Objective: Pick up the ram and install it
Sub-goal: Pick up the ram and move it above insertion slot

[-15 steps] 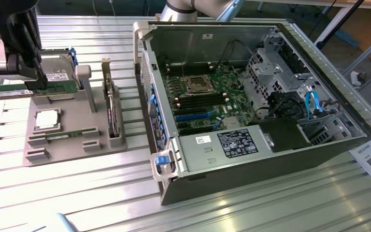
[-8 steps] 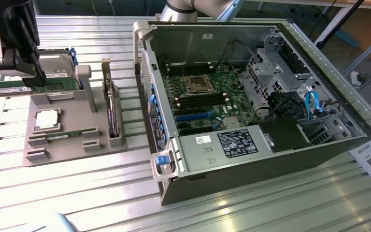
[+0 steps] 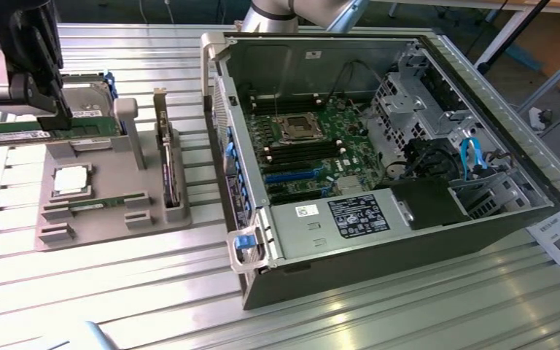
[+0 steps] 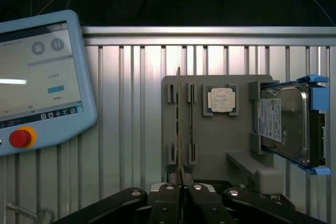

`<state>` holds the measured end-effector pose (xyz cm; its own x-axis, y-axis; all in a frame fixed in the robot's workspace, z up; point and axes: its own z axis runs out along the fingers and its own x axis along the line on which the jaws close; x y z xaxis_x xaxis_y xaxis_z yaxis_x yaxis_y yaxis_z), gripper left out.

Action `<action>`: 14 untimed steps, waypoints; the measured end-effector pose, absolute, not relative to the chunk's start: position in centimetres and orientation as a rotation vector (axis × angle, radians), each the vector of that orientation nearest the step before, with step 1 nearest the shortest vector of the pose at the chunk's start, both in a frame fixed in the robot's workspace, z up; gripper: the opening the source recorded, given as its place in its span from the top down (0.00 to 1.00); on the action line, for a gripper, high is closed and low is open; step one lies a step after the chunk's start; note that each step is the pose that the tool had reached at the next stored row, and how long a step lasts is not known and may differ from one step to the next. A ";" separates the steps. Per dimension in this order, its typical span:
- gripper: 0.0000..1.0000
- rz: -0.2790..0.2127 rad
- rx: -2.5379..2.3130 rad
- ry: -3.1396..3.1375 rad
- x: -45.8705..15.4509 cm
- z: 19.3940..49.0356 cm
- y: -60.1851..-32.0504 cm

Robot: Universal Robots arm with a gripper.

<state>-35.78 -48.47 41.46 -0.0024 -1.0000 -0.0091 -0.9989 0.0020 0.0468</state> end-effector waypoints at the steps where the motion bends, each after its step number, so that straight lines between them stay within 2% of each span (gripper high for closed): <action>1: 0.88 -0.062 2.200 -2.205 -35.6 41.5 -48.5; 14: 0.88 -0.062 2.200 -2.205 -33.0 41.5 -48.6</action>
